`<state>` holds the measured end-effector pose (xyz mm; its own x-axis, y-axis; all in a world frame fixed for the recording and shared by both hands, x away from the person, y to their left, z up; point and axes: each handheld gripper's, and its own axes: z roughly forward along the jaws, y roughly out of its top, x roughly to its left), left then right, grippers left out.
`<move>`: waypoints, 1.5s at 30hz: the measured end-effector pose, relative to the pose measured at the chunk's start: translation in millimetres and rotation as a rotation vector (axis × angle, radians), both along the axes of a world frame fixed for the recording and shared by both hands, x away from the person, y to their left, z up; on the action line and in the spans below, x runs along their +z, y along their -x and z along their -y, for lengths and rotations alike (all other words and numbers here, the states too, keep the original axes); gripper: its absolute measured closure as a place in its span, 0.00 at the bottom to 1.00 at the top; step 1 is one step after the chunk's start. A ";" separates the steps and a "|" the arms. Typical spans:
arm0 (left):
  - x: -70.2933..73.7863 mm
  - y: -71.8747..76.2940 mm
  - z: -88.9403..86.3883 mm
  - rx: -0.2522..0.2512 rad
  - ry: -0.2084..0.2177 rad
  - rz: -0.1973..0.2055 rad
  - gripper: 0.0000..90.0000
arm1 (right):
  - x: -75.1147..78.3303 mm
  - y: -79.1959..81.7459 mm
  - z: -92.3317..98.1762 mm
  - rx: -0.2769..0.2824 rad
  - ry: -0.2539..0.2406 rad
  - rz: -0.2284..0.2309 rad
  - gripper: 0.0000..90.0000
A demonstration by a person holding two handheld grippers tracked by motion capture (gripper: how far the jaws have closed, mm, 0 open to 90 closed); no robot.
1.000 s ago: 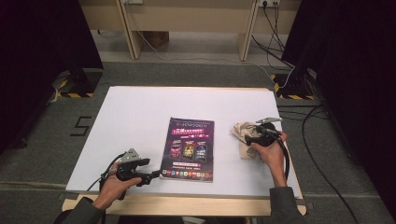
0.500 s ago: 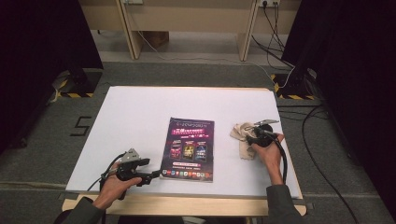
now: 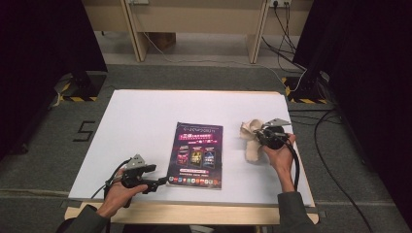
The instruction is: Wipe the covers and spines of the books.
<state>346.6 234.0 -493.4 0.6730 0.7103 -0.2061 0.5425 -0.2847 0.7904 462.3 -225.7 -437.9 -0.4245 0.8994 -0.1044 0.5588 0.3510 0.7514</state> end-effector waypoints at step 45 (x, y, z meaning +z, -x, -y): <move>0.4 3.4 7.5 -0.046 0.005 0.032 0.21 | -36.1 -42.3 -151.2 0.237 0.218 -0.050 0.85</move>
<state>343.3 226.4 -493.0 0.7113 0.6774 -0.1876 0.5034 -0.3046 0.8086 504.6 -74.5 -474.0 -0.6291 0.7336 -0.2571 0.4764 0.6252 0.6182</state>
